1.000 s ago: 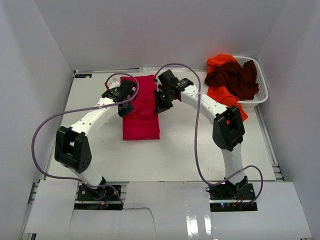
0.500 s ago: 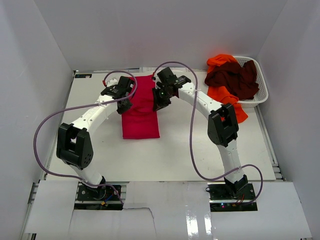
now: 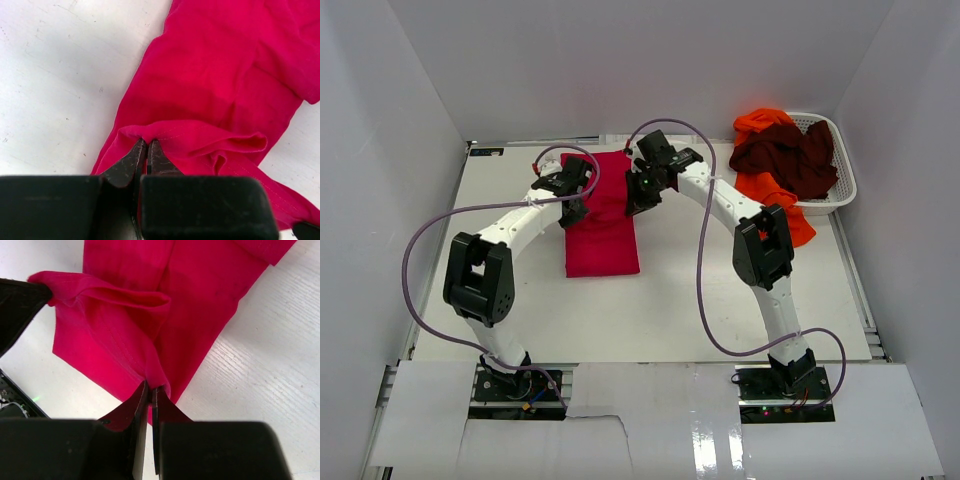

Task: Fold and stack the t-shirts
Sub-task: Fold the folded rectangular tshirt in 1/3 of the way, then grab one side of the 2/3 rectangular tshirt with both arms

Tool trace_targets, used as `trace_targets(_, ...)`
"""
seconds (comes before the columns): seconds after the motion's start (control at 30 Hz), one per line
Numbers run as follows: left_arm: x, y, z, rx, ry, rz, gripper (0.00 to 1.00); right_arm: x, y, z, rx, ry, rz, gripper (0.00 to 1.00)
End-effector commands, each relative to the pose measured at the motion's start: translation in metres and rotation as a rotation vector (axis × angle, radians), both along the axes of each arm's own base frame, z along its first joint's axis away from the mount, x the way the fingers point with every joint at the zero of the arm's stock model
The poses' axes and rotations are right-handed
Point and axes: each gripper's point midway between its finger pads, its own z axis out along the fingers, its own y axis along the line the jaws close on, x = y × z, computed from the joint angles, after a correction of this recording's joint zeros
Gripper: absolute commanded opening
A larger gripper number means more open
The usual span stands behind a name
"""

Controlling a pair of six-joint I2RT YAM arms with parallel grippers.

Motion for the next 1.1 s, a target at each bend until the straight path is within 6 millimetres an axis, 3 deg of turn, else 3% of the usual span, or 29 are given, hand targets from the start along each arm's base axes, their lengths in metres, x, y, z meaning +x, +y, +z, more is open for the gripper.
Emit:
trace_targets(0.0,0.014,0.005,0.011,0.015,-0.055,0.017,0.0,0.015,0.01,0.018,0.058,-0.061,0.017,0.08)
trace_targets(0.17,0.02,0.006,0.015,0.014,-0.066,0.016,0.0,0.021,0.011,0.018,0.072,-0.07,0.022,0.1)
trace_targets(0.3,0.024,0.007,0.022,0.018,-0.076,0.005,0.07,0.026,0.012,0.019,0.081,-0.086,0.024,0.34)
trace_targets(0.43,0.026,0.014,0.032,0.025,-0.103,0.028,0.32,0.031,0.009,0.021,0.078,-0.12,0.01,0.47)
trace_targets(0.47,0.026,0.017,0.04,0.025,-0.124,0.04,0.51,0.031,0.009,0.019,0.077,-0.127,0.013,0.47)
trace_targets(0.57,0.027,0.022,0.063,0.028,-0.185,0.06,0.8,0.032,0.004,0.026,0.072,-0.156,-0.001,0.48)
trace_targets(0.67,0.026,0.027,0.083,0.043,-0.231,0.054,0.87,0.024,-0.003,0.028,0.068,-0.153,0.001,0.48)
trace_targets(0.8,0.011,0.023,0.099,0.017,-0.251,-0.015,0.87,0.001,-0.014,0.013,0.046,-0.091,-0.002,0.49)
trace_targets(0.87,-0.004,0.026,0.083,0.019,-0.213,-0.023,0.87,-0.015,-0.023,-0.007,0.017,-0.03,-0.002,0.49)
trace_targets(0.9,-0.01,0.029,0.077,0.021,-0.201,-0.019,0.87,-0.017,-0.024,-0.007,0.023,-0.045,-0.008,0.5)
trace_targets(0.93,-0.021,0.033,0.065,0.029,-0.175,-0.016,0.87,-0.03,-0.03,-0.026,0.003,-0.001,-0.006,0.51)
trace_targets(1.07,-0.033,0.039,0.031,0.046,-0.106,0.012,0.84,-0.039,-0.029,-0.043,0.03,0.033,-0.012,0.51)
